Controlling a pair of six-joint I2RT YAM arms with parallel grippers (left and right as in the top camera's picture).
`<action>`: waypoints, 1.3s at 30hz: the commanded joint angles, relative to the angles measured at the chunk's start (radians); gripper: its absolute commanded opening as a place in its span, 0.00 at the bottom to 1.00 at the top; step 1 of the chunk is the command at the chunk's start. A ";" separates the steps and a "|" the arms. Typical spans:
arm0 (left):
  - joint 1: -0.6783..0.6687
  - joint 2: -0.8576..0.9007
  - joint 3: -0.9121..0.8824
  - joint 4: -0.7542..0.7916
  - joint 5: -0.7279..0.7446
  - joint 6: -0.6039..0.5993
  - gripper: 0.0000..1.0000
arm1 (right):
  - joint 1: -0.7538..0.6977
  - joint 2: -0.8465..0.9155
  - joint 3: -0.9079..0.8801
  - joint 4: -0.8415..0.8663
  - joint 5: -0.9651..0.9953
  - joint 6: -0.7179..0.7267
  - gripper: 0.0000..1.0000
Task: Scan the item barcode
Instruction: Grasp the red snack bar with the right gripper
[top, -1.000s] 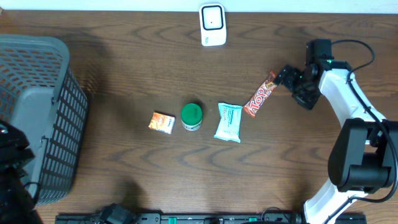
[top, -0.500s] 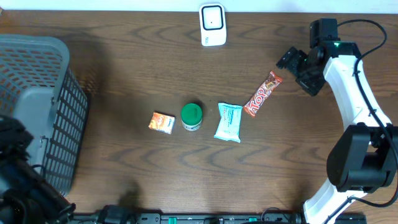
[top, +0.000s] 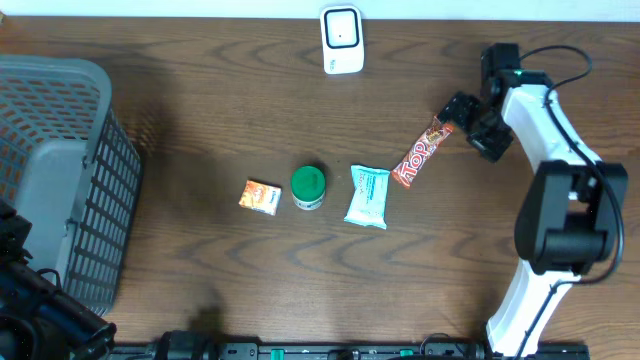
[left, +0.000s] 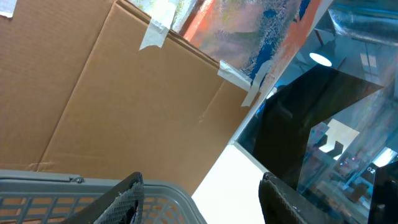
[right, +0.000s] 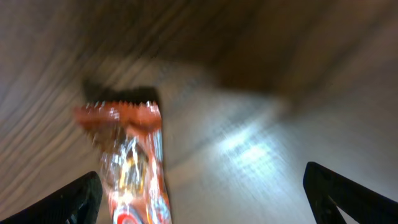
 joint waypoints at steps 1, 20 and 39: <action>0.005 -0.003 0.003 0.005 -0.002 -0.010 0.60 | 0.000 0.060 0.015 0.037 -0.049 0.024 0.99; 0.005 -0.002 -0.005 0.005 -0.002 -0.009 0.60 | 0.119 0.167 0.015 0.170 -0.056 0.188 0.99; 0.005 -0.003 -0.005 0.005 -0.003 -0.009 0.60 | 0.092 0.188 0.135 -0.024 0.016 0.060 0.01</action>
